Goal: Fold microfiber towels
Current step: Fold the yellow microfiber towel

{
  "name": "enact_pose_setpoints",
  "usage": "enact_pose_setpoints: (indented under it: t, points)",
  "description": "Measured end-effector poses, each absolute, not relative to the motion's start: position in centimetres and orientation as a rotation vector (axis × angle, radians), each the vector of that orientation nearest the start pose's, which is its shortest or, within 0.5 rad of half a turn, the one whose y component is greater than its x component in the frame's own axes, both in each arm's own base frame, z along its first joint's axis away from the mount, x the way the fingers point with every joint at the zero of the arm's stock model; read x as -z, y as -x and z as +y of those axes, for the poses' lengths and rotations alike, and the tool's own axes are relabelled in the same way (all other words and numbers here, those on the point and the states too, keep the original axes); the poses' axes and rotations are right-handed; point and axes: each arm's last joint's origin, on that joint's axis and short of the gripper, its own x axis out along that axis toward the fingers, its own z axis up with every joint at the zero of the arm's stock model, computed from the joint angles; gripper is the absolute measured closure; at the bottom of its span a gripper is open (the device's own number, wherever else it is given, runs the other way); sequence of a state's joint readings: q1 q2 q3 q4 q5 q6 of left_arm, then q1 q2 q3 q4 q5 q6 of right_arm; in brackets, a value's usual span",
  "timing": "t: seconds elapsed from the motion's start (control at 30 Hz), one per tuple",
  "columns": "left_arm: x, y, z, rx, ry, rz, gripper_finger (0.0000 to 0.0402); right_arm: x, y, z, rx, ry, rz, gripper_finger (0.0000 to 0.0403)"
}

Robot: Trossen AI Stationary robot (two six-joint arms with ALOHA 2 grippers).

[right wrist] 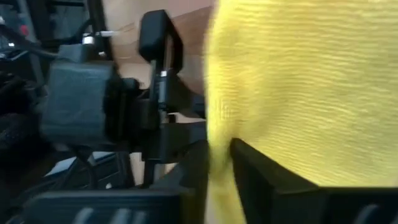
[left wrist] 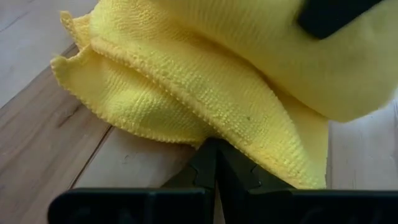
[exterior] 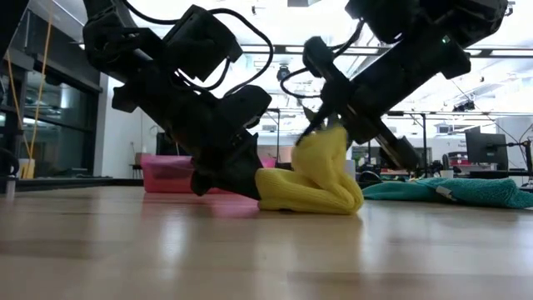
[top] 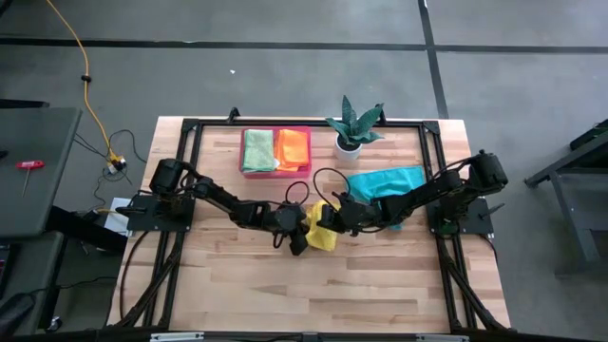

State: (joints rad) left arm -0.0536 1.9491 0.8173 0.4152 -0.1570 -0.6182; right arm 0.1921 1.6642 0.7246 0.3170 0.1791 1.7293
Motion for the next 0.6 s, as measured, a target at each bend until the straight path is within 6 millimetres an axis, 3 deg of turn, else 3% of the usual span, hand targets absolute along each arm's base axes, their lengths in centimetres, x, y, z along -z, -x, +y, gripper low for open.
enact_pose_setpoints:
  t: [0.3, 0.47, 0.6]
  points:
    - [-9.6, -34.5, -1.2, -0.275, 0.482, 0.705, 0.0402, -15.4, -31.5, 5.5, 0.461, -1.531, 0.388, 0.0212]
    - [-11.4, -33.0, -0.1, -0.292, 0.392, 0.808, 0.0401, -16.6, -31.2, 5.2, 0.415, -1.429, 0.382, 0.0185]
    - [-14.1, -32.0, 0.9, -0.288, 0.326, 0.797, 0.0401, -17.9, -30.7, 4.9, 0.345, -1.29, 0.409, 0.0183]
